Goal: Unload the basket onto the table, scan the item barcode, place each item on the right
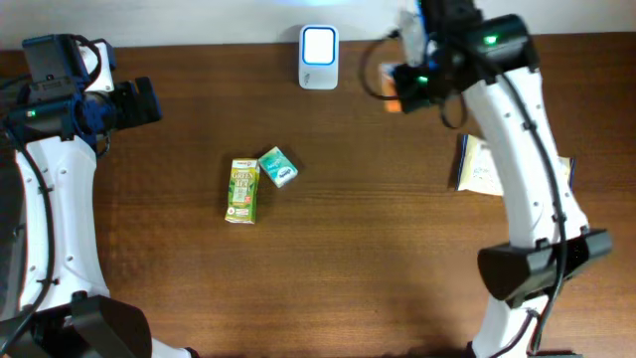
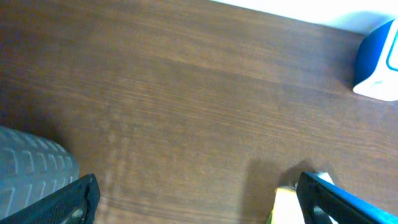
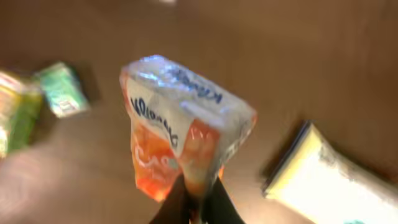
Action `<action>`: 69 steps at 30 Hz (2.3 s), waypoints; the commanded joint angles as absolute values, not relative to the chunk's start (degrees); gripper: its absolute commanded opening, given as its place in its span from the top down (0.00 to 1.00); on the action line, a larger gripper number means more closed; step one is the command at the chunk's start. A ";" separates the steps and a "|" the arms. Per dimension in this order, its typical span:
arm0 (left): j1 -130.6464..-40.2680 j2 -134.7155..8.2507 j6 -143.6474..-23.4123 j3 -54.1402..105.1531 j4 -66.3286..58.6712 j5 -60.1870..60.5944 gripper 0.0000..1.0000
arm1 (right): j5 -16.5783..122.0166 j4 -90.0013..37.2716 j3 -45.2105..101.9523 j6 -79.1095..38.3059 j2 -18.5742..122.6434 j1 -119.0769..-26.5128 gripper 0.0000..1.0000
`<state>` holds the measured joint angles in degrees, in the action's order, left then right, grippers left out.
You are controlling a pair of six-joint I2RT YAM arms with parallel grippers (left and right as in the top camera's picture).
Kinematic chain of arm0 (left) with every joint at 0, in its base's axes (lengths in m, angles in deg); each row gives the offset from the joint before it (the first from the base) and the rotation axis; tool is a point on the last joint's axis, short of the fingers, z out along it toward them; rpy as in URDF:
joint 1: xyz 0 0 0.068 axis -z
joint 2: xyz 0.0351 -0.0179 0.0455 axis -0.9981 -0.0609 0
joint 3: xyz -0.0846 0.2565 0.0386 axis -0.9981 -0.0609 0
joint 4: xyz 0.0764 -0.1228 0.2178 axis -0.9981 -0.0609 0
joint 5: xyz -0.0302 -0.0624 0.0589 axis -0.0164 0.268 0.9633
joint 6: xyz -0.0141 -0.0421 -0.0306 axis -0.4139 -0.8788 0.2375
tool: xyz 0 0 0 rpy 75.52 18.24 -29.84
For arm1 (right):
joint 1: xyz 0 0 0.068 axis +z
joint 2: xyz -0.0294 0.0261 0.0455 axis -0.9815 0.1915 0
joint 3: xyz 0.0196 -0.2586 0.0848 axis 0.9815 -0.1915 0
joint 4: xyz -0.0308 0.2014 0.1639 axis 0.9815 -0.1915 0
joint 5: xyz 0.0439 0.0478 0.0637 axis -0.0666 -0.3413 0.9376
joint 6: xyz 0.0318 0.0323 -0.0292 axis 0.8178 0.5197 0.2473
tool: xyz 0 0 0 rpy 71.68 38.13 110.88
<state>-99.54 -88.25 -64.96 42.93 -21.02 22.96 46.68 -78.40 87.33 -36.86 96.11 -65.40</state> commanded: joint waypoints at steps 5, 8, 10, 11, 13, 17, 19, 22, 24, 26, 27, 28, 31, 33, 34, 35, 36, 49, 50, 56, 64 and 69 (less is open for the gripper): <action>-99.85 -88.20 -65.33 43.82 -21.13 23.15 0.01 | 51.55 -72.17 63.57 -33.36 99.02 -77.29 0.96; -99.85 -88.20 -65.33 43.82 -21.13 23.18 0.01 | 51.55 -63.51 53.06 -33.41 99.02 -80.52 0.96; -99.85 -88.20 -65.33 43.82 -21.15 23.15 0.01 | 50.98 -58.90 48.82 -34.02 99.02 -82.03 0.85; -99.85 -88.20 -65.33 43.82 -21.15 23.15 0.01 | 49.82 -57.96 48.03 -34.04 99.02 -82.42 0.78; -99.85 -88.20 -65.33 43.82 -21.15 23.15 0.01 | 47.81 -57.92 48.10 -34.08 98.93 -82.86 0.61; -99.85 -88.20 -65.33 43.82 -21.15 23.15 0.01 | 48.62 -68.97 59.44 -38.59 98.88 -81.92 0.55; -99.85 -88.20 -65.33 43.82 -21.15 23.15 0.01 | 54.41 -72.93 65.89 -38.61 98.88 -80.52 0.53; -99.85 -88.20 -65.33 43.82 -21.15 23.15 0.01 | 65.91 -70.18 68.47 -40.29 98.88 -76.22 0.52; -99.85 -88.20 -65.33 43.82 -21.15 23.15 0.01 | 67.20 -64.47 68.29 -38.87 99.76 -70.14 0.53; -99.85 -88.20 -65.33 43.82 -21.15 23.15 0.01 | 67.18 -58.94 68.29 -34.59 101.09 -64.19 0.53; -99.85 -88.20 -65.33 43.82 -21.15 23.15 0.01 | 66.94 -54.24 68.29 -30.11 102.58 -60.11 0.53; -99.85 -88.20 -65.33 43.82 -21.15 23.15 0.01 | 66.39 -51.25 68.29 -27.07 103.58 -57.83 0.53; -99.85 -88.20 -65.33 43.82 -21.17 23.15 0.01 | 63.61 -41.39 68.29 -15.51 108.33 -51.60 0.63; -99.85 -88.20 -65.33 43.82 -21.15 23.15 0.01 | 63.48 -36.45 68.29 -10.98 112.20 -48.54 0.76; -99.85 -88.20 -65.33 43.82 -21.15 23.15 0.01 | 63.31 -34.31 68.29 -9.08 114.51 -47.15 0.80; -99.85 -88.20 -65.33 43.82 -21.15 23.15 0.01 | 63.31 -32.85 68.29 -7.29 116.44 -46.23 0.82; -99.85 -88.20 -65.33 43.82 -21.15 23.15 0.01 | 63.35 -32.28 68.29 -6.09 117.57 -45.83 0.82; -99.85 -88.20 -65.33 43.82 -21.15 23.15 0.01 | 56.64 -51.82 69.19 -20.99 119.12 -48.09 0.77; -99.85 -88.20 -65.33 43.82 -21.15 23.15 0.01 | 57.06 -54.40 70.61 -24.45 118.21 -49.94 0.75; -99.85 -88.20 -65.33 43.82 -21.15 23.15 0.01 | 73.17 -56.80 79.37 -29.93 117.53 -50.77 0.69; -99.85 -88.20 -65.33 43.82 -21.15 23.15 0.01 | 61.93 -57.76 69.36 -27.37 118.03 -44.76 0.70; -99.85 -88.20 -65.33 43.82 -21.15 23.15 0.01 | 55.83 -63.49 67.44 -25.91 117.68 -51.06 0.80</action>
